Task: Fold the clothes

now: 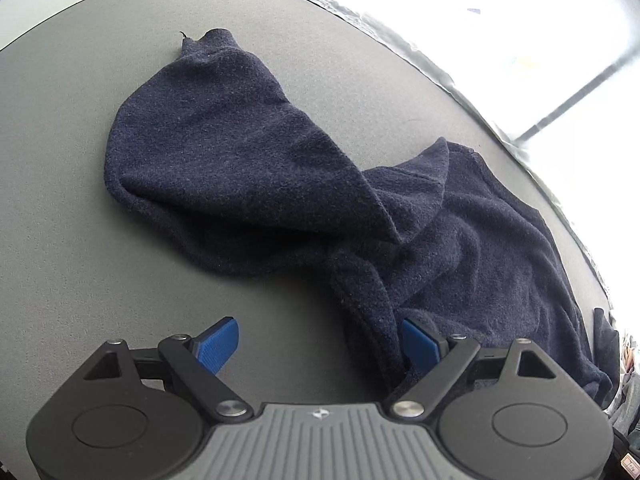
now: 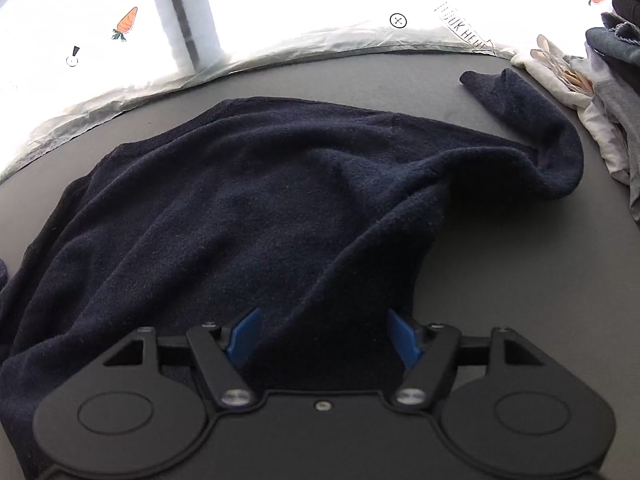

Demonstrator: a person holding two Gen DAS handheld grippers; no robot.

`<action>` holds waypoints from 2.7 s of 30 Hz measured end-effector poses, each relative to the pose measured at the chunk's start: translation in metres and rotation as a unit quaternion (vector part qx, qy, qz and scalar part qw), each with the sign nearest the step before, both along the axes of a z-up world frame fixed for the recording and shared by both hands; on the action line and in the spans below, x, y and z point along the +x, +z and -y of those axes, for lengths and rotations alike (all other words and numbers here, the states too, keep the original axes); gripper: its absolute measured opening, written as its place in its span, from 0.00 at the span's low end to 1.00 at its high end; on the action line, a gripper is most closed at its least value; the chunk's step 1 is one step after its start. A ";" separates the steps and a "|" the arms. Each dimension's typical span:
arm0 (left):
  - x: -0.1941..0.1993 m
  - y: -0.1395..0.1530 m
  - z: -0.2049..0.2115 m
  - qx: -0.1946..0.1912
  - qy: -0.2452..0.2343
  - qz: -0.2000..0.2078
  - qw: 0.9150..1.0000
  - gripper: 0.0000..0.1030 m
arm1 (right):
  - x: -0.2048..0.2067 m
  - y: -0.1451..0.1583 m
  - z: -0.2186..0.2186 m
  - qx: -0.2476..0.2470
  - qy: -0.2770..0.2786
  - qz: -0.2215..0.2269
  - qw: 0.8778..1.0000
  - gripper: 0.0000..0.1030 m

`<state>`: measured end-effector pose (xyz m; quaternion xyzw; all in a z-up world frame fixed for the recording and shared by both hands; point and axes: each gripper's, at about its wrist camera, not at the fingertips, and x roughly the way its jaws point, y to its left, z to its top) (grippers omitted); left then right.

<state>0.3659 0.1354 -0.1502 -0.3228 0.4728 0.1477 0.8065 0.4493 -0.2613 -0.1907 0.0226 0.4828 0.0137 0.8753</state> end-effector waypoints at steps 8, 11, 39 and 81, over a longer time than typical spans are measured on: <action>0.018 -0.016 0.001 -0.038 -0.007 0.006 0.999 0.26 | -0.026 0.016 0.040 -0.014 -0.039 0.055 0.998 0.05; 0.020 -0.014 -0.005 -0.031 0.005 0.013 0.999 0.16 | -0.031 0.019 0.079 -0.018 -0.104 0.062 0.992 0.05; 0.003 -0.031 -0.008 0.043 0.004 0.022 0.999 0.44 | -0.056 -0.014 0.093 0.049 -0.097 -0.042 0.993 0.51; -0.076 -0.007 0.008 0.061 -0.065 0.087 0.992 0.13 | -0.143 0.000 0.079 0.079 -0.033 0.031 0.996 0.07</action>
